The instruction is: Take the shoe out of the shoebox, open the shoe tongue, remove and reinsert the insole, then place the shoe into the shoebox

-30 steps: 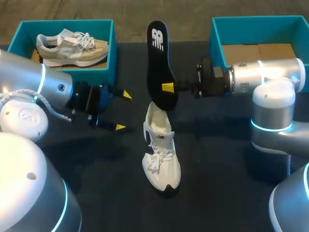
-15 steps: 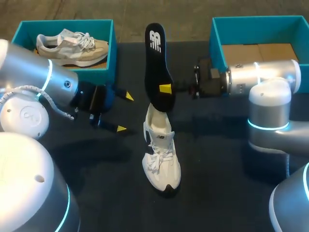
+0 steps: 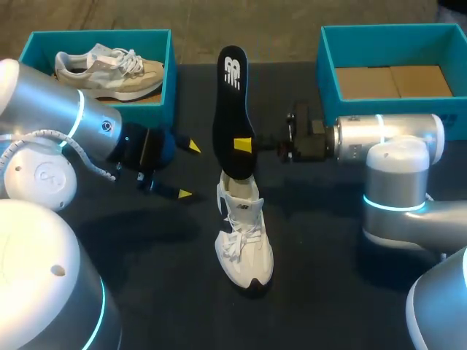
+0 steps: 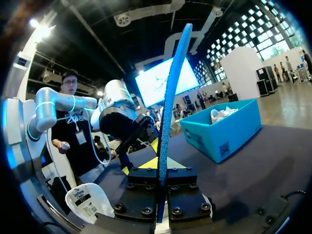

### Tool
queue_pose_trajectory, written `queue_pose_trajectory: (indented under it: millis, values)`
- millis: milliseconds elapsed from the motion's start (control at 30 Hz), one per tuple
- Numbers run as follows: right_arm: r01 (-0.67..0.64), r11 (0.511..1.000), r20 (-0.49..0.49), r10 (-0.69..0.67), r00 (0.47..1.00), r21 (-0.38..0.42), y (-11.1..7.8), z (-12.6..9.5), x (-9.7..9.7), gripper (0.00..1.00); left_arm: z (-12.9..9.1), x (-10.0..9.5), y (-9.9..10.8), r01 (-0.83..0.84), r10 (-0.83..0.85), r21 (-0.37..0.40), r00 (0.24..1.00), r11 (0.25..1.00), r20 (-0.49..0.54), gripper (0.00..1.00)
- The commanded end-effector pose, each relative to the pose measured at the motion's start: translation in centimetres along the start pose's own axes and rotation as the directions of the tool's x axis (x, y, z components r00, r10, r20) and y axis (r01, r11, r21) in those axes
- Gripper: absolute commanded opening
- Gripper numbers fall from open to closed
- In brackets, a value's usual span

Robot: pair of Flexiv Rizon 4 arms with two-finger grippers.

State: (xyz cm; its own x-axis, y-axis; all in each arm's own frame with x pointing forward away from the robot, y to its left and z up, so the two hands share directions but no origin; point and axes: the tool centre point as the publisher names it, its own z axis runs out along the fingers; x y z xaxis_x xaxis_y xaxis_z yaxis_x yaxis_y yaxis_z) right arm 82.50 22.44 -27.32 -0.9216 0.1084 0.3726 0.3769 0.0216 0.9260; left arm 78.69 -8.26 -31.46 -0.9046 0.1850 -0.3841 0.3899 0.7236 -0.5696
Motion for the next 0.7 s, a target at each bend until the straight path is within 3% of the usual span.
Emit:
queue_pose_trajectory:
  millis: [33, 700]
  values:
    - [-0.006, 1.000, 0.000, 0.006, 1.000, -0.003, -0.5, 0.6, 0.1, 0.00, 0.7, -0.3, -0.4, 0.004, -0.004, -0.001, 1.000, 1.000, 0.005, 1.00]
    - [0.007, 1.000, -0.005, -0.007, 1.000, -0.003, -3.1, 0.4, -0.4, 0.00, 1.3, -1.1, -0.6, 0.024, -0.024, -0.017, 1.000, 1.000, 0.016, 1.00]
